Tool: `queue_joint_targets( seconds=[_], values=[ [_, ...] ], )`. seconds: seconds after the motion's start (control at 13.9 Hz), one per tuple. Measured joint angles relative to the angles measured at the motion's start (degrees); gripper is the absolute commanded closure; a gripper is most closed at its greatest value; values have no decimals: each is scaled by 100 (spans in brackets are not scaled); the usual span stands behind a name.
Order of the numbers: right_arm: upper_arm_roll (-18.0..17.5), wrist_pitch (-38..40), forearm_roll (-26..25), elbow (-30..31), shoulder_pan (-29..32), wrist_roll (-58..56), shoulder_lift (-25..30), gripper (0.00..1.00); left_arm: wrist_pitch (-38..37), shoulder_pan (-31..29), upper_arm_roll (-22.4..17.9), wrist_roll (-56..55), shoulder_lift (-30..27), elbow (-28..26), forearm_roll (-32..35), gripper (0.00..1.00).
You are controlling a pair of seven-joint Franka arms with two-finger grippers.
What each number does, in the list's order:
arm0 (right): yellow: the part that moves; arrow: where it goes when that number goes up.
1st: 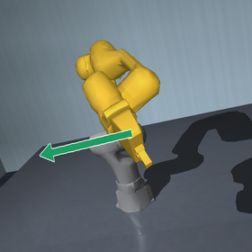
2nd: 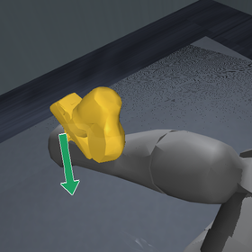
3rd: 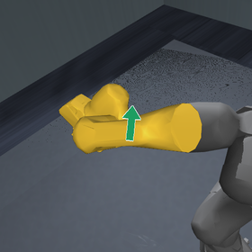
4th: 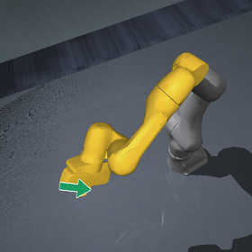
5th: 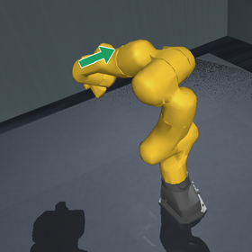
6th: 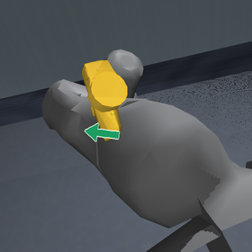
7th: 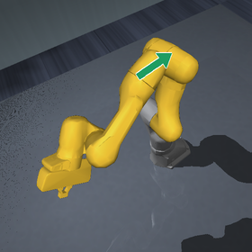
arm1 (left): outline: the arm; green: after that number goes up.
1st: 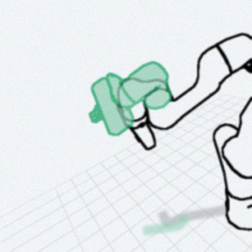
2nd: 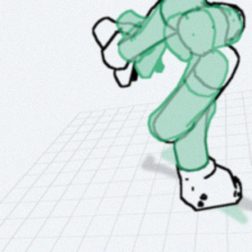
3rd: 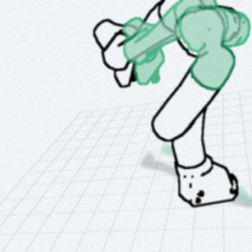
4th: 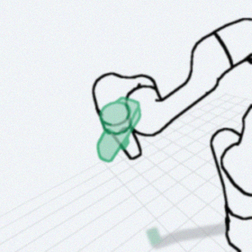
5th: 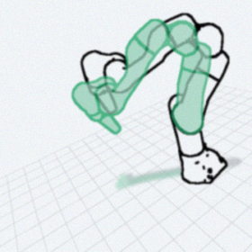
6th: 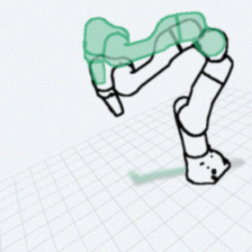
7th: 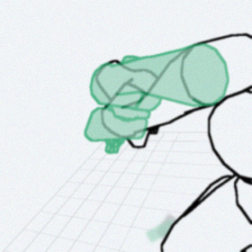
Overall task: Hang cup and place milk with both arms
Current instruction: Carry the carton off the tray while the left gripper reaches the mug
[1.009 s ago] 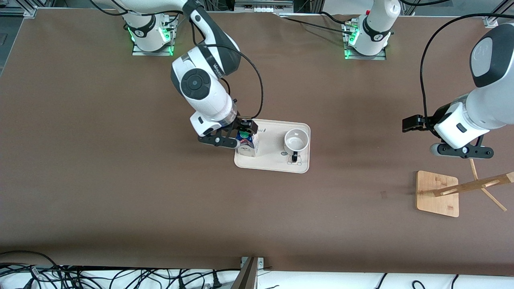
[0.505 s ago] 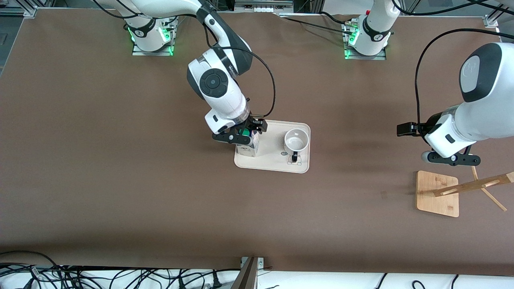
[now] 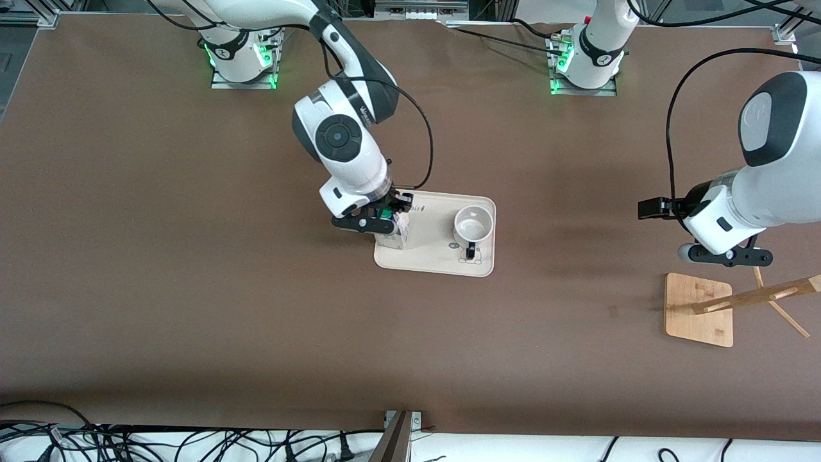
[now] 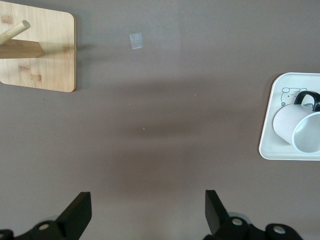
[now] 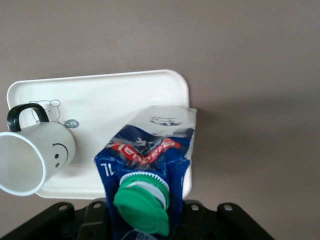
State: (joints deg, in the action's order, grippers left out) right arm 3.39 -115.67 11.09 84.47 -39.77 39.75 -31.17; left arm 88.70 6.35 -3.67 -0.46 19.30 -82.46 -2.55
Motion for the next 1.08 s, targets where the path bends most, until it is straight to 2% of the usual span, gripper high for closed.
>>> queue_joint_targets(
  seconds=[0.29,0.43,0.72,1.01,1.08],
  values=[
    [201,1355,8,-14,949,-1638,725,70,0,-8,-1,2,7,-2,0,0],
    [663,1624,18,174,1224,-2597,901,70,21,29,8,2,76,-9,0,0],
    [1657,1353,59,1026,1299,-4138,999,69,285,503,44,-174,472,-17,-5,0],
    [2057,305,93,2041,1303,-4962,1011,67,481,1298,83,-600,802,-15,-80,0],
    [2069,108,106,2216,1303,-4996,1015,50,623,1491,86,-670,887,-15,-141,0]
  ],
)
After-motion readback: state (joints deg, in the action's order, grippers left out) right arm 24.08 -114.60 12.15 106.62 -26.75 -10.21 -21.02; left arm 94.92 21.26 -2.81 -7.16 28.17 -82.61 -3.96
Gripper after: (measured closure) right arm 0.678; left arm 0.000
